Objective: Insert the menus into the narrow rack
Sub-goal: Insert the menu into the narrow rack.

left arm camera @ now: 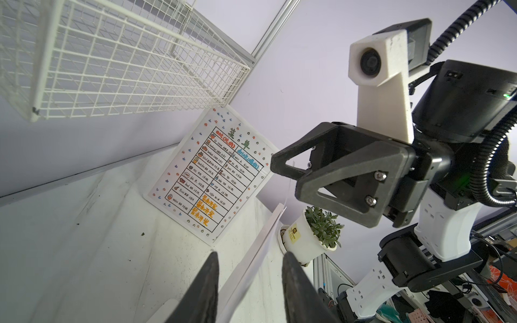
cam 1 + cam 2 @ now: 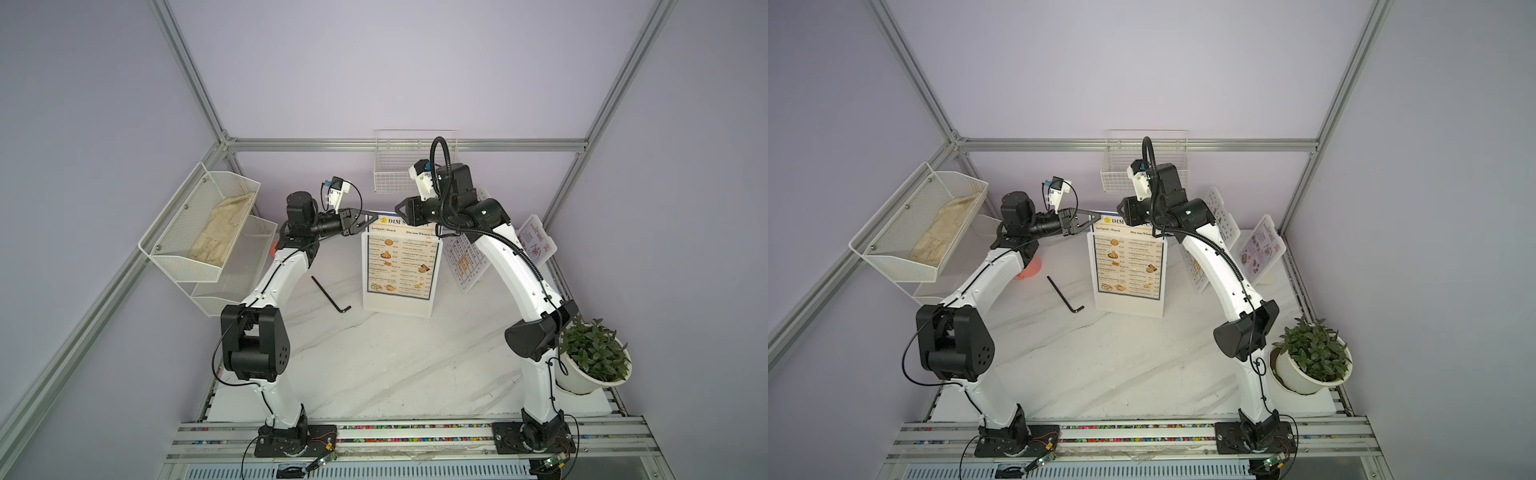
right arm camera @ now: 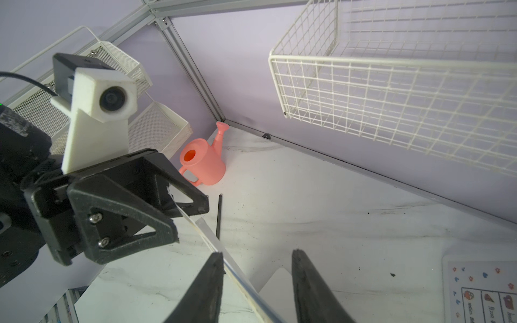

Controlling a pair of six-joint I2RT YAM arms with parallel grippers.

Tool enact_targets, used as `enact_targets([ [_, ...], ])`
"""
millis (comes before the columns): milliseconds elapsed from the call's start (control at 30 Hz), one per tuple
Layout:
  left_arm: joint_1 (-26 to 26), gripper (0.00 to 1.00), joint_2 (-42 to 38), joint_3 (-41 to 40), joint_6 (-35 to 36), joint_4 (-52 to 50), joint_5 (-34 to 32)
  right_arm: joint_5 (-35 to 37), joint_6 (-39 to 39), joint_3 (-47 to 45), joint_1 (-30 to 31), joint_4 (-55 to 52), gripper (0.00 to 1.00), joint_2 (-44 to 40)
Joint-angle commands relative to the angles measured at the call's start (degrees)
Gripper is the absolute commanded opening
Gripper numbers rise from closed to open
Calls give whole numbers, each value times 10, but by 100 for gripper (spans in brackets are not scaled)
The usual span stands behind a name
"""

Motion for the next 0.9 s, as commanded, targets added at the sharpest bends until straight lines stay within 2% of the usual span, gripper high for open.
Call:
enact_targets([
  [0, 4, 38, -32, -19, -1, 20, 7, -10, -5, -15, 7, -8, 44, -9],
  [567, 6, 40, -39, -43, 1, 26, 5, -19, -1, -67, 19, -3, 44, -32],
  [867, 6, 41, -43, -43, 24, -4, 0, -5, -5, -58, 22, -8, 44, -30],
])
